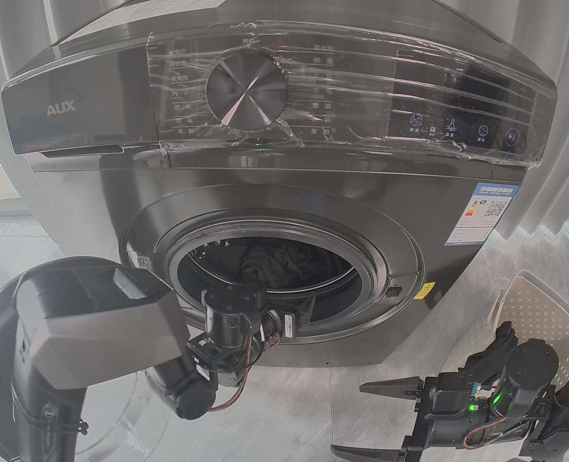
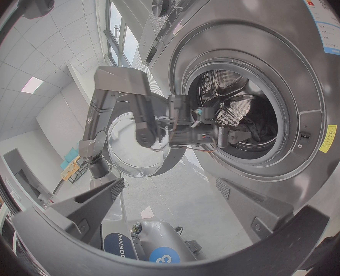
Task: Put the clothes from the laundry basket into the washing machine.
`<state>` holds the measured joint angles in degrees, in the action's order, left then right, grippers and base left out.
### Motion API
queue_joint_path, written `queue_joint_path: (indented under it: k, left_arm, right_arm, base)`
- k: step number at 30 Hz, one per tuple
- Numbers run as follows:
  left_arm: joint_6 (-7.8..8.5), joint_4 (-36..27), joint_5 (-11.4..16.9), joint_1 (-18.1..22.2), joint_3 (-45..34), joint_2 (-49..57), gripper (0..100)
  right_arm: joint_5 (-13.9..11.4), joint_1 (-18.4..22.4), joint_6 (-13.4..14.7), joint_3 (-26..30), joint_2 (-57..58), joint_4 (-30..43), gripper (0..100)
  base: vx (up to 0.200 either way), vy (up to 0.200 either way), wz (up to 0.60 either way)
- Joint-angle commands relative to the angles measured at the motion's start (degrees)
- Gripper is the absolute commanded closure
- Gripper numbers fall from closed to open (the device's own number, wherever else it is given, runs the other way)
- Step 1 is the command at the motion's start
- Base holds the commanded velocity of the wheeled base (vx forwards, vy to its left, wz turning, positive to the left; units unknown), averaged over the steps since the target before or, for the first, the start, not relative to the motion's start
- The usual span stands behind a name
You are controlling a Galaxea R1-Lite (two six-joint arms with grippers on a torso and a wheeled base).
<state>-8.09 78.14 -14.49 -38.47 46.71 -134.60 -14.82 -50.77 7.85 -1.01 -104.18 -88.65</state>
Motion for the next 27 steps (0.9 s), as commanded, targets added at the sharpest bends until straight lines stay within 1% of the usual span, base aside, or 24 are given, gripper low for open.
queue_joint_path:
  k: [1, 3, 5, 6, 7, 8, 9, 10, 11, 12, 13, 14, 15, 19, 20, 22, 24, 25, 26, 27]
  left_arm:
    - [-2.80, 5.5, -0.1, -8.1, -14.9, 15.9, 0]
    - [-2.80, 7.6, -0.6, -10.2, -18.2, 19.2, 0]
    - [-2.89, 9.8, -2.1, -11.7, -20.0, 21.6, 0]
    - [-2.89, 10.5, -2.9, -12.1, -20.6, 22.4, 0]
    - [-2.89, 10.5, -2.9, -12.1, -20.6, 22.4, 0]
    - [-3.07, 10.5, -3.9, -12.0, -20.3, 24.3, 0]
    - [-3.86, 10.6, -3.9, -12.1, -21.0, 24.9, 0]
    - [-5.26, 10.5, -4.3, -12.3, -21.7, 25.3, 0]
    - [-5.88, 10.6, -4.5, -12.5, -21.8, 25.5, 0]
    - [-6.76, 10.6, -6.4, -12.9, -23.2, 26.1, 0]
    - [-6.85, 10.6, -8.5, -12.9, -24.2, 27.1, 0]
    - [-6.85, 10.6, -8.5, -12.9, -24.2, 27.1, 0]
    - [-7.02, 10.6, -10.5, -12.5, -24.6, 27.6, 0]
    - [-6.76, 10.5, -10.9, -11.5, -25.7, 27.6, 0]
    - [-6.41, 10.5, -10.9, -11.4, -26.2, 27.6, 0]
    - [-6.23, 10.5, -10.8, -11.1, -27.2, 28.1, 0]
    - [-5.70, 10.6, -11.0, -11.1, -28.0, 28.2, 0]
    - [-5.70, 10.6, -11.0, -11.1, -28.0, 28.2, 0]
    - [-4.83, 10.6, -11.0, -11.0, -29.1, 28.3, 0]
    - [-4.65, 10.6, -11.1, -10.7, -29.5, 28.5, 0]
  right_arm:
    - [0.1, -0.1, 0.0, 1.0, 0.8, 0.0, 0]
    - [0.1, -0.4, 0.0, 1.0, 0.8, 0.0, 0]
    - [0.1, -0.6, 0.0, 1.0, 0.7, 0.0, 0]
    - [0.1, -0.7, 0.0, 0.9, 0.7, 0.0, 0]
    - [0.1, -0.7, 0.0, 0.9, 0.7, 0.0, 0]
    - [0.1, -0.8, 0.0, 0.9, 0.6, 0.0, 0]
    - [0.1, -0.9, 0.0, 0.9, 0.6, 0.0, 0]
    - [0.1, -0.9, 0.0, 1.0, 0.6, 0.0, 0]
    - [0.1, -0.9, 0.0, 1.0, 0.6, 0.0, 0]
    - [0.1, -0.9, 0.0, 1.0, 0.6, 0.0, 0]
    - [0.1, -0.9, 0.0, 1.0, 0.7, 0.0, 0]
    - [0.1, -0.9, 0.0, 1.0, 0.7, 0.0, 0]
    - [0.1, -0.8, 0.1, 1.0, 0.8, 0.0, 0]
    - [0.1, -0.7, 0.0, 0.8, 1.1, 0.0, 0]
    - [0.1, -0.8, 0.0, 0.6, 1.1, 0.0, 0]
    - [0.2, -0.9, 0.0, 0.3, 1.1, 0.0, 0]
    - [0.3, -0.8, 0.0, 0.3, 1.3, -0.1, 0]
    - [0.3, -0.8, 0.0, 0.3, 1.3, -0.1, 0]
    - [0.4, -0.8, 0.0, 0.2, 2.7, 0.0, 0]
    - [0.4, -0.8, -0.1, 0.2, 3.5, 0.0, 0]
  base:
    - [0.000, 0.000, 0.00]
    - [0.000, 0.000, 0.00]
    - [0.000, 0.000, 0.00]
    - [0.000, 0.000, 0.00]
    - [0.000, 0.000, 0.00]
    - [0.000, 0.000, 0.00]
    - [0.000, 0.000, 0.00]
    - [0.000, 0.000, 0.00]
    - [0.000, 0.000, 0.00]
    - [0.000, 0.000, 0.00]
    - [0.000, 0.000, 0.00]
    - [0.000, 0.000, 0.00]
    - [0.000, 0.000, 0.00]
    - [0.000, 0.000, 0.00]
    - [0.000, 0.000, 0.00]
    - [0.000, 0.000, 0.00]
    - [-0.200, 0.000, 0.00]
    - [-0.200, 0.000, 0.00]
    - [-0.200, 0.000, 0.00]
    - [-0.200, 0.000, 0.00]
